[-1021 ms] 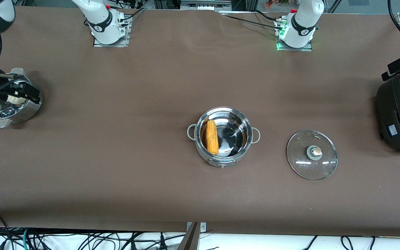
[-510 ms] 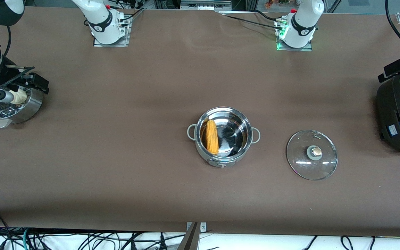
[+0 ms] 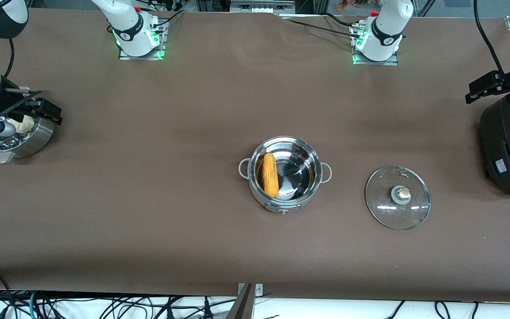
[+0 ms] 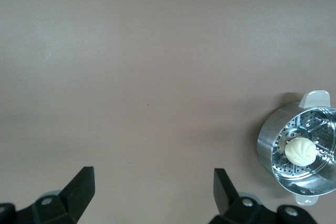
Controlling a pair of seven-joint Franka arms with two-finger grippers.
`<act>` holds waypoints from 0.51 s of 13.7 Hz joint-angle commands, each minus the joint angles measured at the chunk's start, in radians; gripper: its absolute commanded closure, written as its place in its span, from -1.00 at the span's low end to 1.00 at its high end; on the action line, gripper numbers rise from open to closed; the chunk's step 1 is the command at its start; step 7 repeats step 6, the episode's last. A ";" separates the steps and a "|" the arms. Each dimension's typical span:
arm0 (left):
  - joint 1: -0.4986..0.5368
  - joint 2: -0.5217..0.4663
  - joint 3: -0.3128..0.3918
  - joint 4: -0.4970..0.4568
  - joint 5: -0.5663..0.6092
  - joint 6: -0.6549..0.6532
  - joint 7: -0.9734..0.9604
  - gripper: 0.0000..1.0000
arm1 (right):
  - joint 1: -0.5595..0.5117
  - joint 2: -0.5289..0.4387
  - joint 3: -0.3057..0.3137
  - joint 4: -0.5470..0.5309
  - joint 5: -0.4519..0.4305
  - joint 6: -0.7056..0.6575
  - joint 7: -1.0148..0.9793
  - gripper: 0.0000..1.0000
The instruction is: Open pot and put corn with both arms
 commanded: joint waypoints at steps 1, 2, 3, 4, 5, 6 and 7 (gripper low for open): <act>0.013 -0.003 -0.005 0.010 0.012 -0.007 0.001 -1.00 | -0.013 0.024 0.006 0.034 0.021 -0.012 0.001 -1.00; 0.013 -0.003 -0.005 0.010 0.011 -0.004 0.001 -1.00 | -0.013 0.026 0.006 0.034 0.022 -0.012 0.001 -1.00; 0.012 -0.003 -0.007 0.010 0.009 -0.004 0.001 -1.00 | -0.016 0.027 0.006 0.034 0.022 -0.012 0.001 -1.00; 0.012 -0.003 -0.007 0.010 0.008 -0.002 0.001 -1.00 | -0.016 0.030 0.006 0.034 0.021 -0.012 0.001 -1.00; 0.013 -0.003 -0.007 0.008 0.000 0.002 0.001 -1.00 | -0.016 0.035 0.006 0.036 0.021 -0.012 0.001 -1.00; 0.015 -0.002 -0.007 0.008 -0.012 0.013 0.000 -1.00 | -0.016 0.035 0.006 0.034 0.021 -0.012 0.001 -1.00; 0.015 -0.002 -0.007 0.008 -0.012 0.013 0.000 -1.00 | -0.016 0.035 0.006 0.034 0.021 -0.012 0.001 -1.00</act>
